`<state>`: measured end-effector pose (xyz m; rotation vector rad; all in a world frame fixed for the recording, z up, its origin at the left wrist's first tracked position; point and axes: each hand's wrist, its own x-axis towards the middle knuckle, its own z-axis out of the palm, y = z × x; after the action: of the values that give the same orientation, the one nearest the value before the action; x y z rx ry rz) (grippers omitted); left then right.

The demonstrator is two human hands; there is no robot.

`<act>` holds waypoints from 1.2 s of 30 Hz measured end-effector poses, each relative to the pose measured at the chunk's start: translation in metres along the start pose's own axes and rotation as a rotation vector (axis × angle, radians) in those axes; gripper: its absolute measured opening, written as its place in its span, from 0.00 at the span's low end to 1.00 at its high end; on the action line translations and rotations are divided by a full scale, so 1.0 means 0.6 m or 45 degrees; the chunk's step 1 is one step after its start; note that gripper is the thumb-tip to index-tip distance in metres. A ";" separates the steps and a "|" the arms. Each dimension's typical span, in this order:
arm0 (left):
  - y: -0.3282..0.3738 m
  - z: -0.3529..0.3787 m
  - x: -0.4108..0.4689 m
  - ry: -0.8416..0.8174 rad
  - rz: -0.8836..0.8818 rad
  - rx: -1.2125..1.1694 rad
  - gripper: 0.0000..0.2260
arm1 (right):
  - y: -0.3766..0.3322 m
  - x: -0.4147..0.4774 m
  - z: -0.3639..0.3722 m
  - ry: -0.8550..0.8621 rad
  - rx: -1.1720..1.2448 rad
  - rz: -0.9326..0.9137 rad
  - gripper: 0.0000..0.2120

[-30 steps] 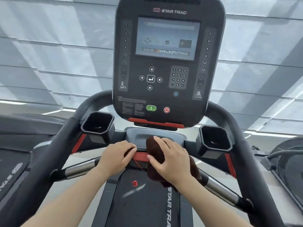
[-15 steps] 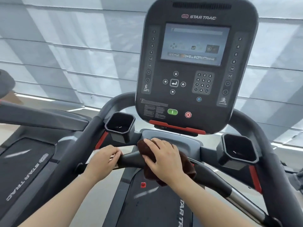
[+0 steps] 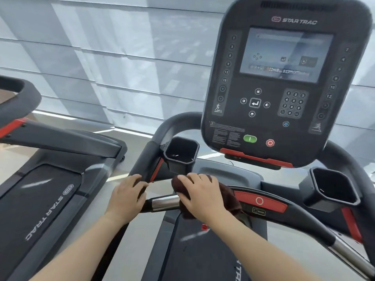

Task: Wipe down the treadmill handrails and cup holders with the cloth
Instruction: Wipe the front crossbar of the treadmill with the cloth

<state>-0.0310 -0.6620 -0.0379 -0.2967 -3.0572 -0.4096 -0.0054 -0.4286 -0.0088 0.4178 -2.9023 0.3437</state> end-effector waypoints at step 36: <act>-0.079 0.014 -0.037 -0.167 0.040 -0.533 0.22 | -0.067 -0.052 0.050 0.286 -0.232 0.226 0.20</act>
<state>-0.0184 -0.7088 -0.0598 -0.3981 -3.0574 -1.0701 0.0311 -0.4656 -0.0361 0.0862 -2.7234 0.1381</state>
